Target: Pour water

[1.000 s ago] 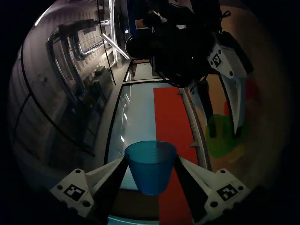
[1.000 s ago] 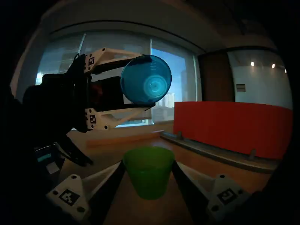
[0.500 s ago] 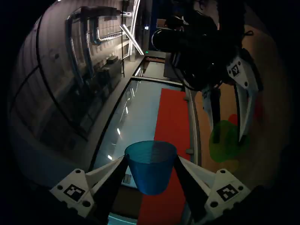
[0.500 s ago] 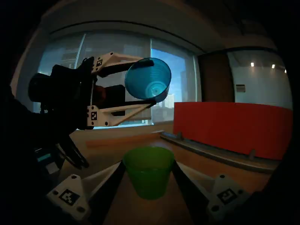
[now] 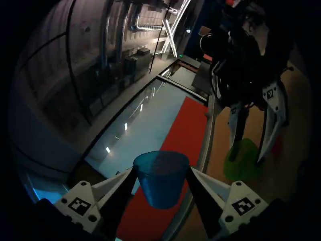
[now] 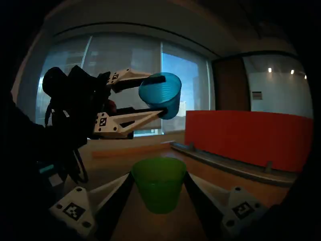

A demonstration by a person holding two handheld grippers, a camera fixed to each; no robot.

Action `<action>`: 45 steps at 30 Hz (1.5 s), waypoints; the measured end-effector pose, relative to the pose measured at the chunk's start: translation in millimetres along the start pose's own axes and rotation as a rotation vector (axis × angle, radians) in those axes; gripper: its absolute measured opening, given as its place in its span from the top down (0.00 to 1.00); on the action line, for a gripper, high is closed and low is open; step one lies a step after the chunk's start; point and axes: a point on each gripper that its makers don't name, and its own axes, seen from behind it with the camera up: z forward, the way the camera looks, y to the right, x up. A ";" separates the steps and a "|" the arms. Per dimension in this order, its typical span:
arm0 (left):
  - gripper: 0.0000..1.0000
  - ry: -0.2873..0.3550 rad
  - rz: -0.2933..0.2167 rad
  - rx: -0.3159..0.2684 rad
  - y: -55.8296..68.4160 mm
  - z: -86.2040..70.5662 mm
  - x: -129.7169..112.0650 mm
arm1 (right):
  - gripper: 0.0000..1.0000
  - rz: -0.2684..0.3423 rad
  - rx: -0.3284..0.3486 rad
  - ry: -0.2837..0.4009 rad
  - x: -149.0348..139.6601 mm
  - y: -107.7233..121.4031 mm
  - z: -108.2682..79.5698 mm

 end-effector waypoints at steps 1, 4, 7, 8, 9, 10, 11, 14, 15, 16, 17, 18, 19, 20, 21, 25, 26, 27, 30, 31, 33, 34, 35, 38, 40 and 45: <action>0.15 -0.004 -0.026 0.003 -0.7 -0.6 -2.1 | 0.09 0.000 0.000 0.001 0.5 0.0 -0.3; 0.15 -0.022 -0.112 0.012 -1.5 -2.6 -10.6 | 0.09 0.001 -0.002 0.002 1.9 0.1 -1.5; 0.15 -0.043 -0.202 0.011 -0.5 -4.5 -19.7 | 0.09 0.000 -0.005 0.003 2.9 0.7 -2.6; 0.15 -0.049 -0.234 0.009 0.1 -5.2 -22.8 | 0.09 -0.001 -0.006 0.003 3.3 0.9 -3.0; 0.15 -0.054 -0.261 0.009 0.5 -5.7 -25.5 | 0.09 -0.001 -0.007 0.003 3.6 1.1 -3.3; 0.15 -0.059 -0.287 0.008 0.8 -6.2 -28.2 | 0.09 0.000 -0.007 0.004 3.9 1.1 -3.6; 0.15 -0.064 -0.316 0.008 1.2 -6.7 -31.2 | 0.09 0.000 -0.008 0.004 4.2 1.2 -3.9; 0.15 -0.086 -0.395 0.012 2.9 -7.2 -40.5 | 0.09 0.000 -0.010 0.004 5.0 1.1 -4.9; 0.15 -0.093 -0.423 0.013 3.9 -7.6 -43.6 | 0.09 0.000 -0.010 0.004 5.5 0.9 -5.3; 0.15 -0.101 -0.452 0.014 4.9 -8.1 -46.7 | 0.09 0.000 -0.011 0.004 6.0 0.6 -5.8; 0.15 -0.109 -0.484 0.015 6.0 -8.7 -50.2 | 0.09 -0.001 -0.011 0.005 6.6 0.3 -6.3; 0.15 -0.112 -0.515 0.015 6.9 -9.6 -51.9 | 0.09 -0.001 -0.012 0.005 7.1 0.1 -6.7; 0.15 -0.114 -0.546 0.014 7.8 -10.6 -53.5 | 0.09 -0.001 -0.012 0.005 7.7 0.0 -7.2; 0.15 -0.116 -0.582 0.013 8.8 -11.7 -55.2 | 0.09 -0.001 -0.013 0.005 8.3 -0.1 -7.7; 0.15 -0.115 -0.611 0.013 8.8 -12.9 -56.3 | 0.09 -0.001 -0.014 0.005 8.9 -0.2 -8.0; 0.15 -0.115 -0.715 0.015 8.8 -17.7 -61.9 | 0.09 -0.003 -0.015 0.005 11.0 -0.5 -8.9; 0.15 -0.117 -0.738 0.015 9.0 -18.8 -64.0 | 0.09 -0.004 -0.016 0.004 11.5 -0.5 -9.1; 0.15 -0.120 -0.755 0.014 9.7 -19.5 -65.7 | 0.09 -0.005 -0.016 0.004 11.7 -0.7 -9.1; 0.15 -0.131 -0.799 0.009 11.6 -20.9 -70.4 | 0.09 -0.007 -0.016 0.003 12.1 -1.0 -9.3; 0.15 -0.133 -0.810 0.008 11.9 -21.2 -71.4 | 0.09 -0.007 -0.016 0.002 12.2 -1.0 -9.4; 0.15 -0.134 -0.833 0.007 12.3 -21.6 -73.2 | 0.09 -0.008 -0.016 0.001 12.2 -1.2 -9.5; 0.15 -0.134 -0.842 0.007 12.4 -21.8 -73.7 | 0.09 -0.008 -0.016 0.000 12.1 -1.3 -9.5; 0.15 -0.133 -0.853 0.007 12.5 -22.0 -74.3 | 0.09 -0.009 -0.016 0.000 11.9 -1.5 -9.5; 0.15 -0.135 -0.871 0.010 12.3 -23.1 -76.3 | 0.09 -0.010 -0.016 -0.003 11.9 -2.0 -9.6; 0.15 -0.140 -0.880 0.005 14.7 -24.3 -78.0 | 0.09 -0.008 -0.015 -0.006 12.0 -2.3 -10.0; 0.15 -0.167 -0.904 -0.021 26.1 -28.0 -85.9 | 0.09 -0.005 -0.014 -0.024 11.2 -3.3 -10.4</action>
